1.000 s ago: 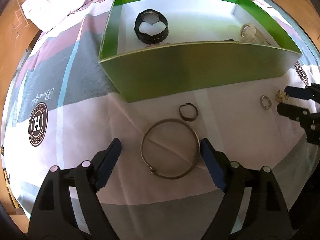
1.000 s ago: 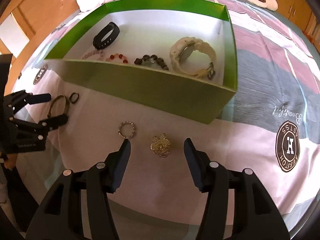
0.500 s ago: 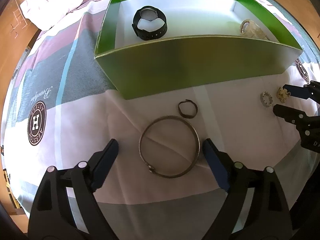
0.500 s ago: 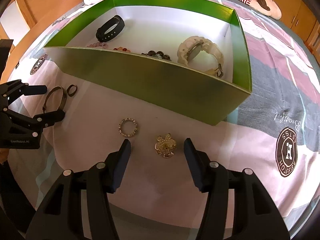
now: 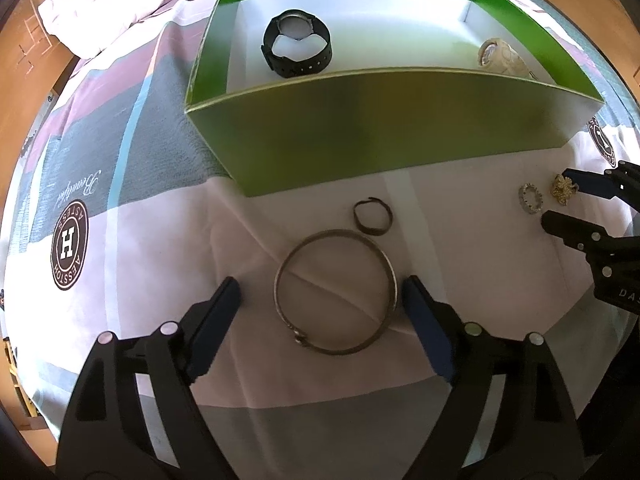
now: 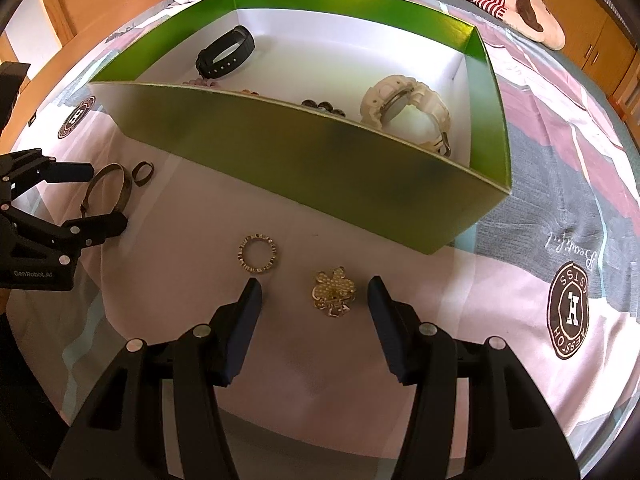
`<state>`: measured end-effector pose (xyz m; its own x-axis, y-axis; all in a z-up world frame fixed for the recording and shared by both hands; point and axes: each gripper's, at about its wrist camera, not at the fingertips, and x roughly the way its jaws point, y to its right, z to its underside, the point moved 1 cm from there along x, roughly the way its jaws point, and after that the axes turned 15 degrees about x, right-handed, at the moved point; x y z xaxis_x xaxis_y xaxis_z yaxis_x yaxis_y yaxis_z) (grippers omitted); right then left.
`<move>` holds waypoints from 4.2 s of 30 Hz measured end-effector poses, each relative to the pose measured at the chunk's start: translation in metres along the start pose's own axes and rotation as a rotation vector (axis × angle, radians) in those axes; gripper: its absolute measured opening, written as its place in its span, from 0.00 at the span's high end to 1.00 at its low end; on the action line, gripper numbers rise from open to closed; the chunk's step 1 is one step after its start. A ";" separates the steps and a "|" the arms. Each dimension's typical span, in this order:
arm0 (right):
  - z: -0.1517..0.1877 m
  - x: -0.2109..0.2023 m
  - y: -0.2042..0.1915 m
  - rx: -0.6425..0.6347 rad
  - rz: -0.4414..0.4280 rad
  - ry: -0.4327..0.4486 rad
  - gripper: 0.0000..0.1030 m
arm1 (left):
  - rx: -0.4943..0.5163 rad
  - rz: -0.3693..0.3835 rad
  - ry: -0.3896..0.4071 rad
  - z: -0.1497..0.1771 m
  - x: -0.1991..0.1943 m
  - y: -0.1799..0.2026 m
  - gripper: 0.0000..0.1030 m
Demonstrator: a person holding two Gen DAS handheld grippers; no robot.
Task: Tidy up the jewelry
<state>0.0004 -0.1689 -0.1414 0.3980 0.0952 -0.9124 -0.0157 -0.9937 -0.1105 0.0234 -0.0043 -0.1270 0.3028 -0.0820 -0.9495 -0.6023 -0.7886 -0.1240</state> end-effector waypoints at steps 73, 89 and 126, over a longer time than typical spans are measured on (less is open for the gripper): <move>-0.008 -0.004 -0.008 0.006 -0.108 -0.009 0.49 | 0.058 0.063 0.102 -0.022 -0.013 0.024 0.31; -0.010 0.005 0.002 0.011 -0.010 -0.019 0.49 | -0.001 0.012 0.020 -0.016 0.002 0.003 0.20; -0.011 -0.007 0.024 0.075 -0.129 -0.081 0.48 | 0.068 0.017 0.123 -0.038 0.003 0.020 0.48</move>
<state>0.0076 -0.1946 -0.1333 0.3255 0.2295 -0.9173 -0.0391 -0.9660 -0.2555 0.0406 -0.0433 -0.1211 0.3779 -0.1725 -0.9096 -0.6556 -0.7436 -0.1313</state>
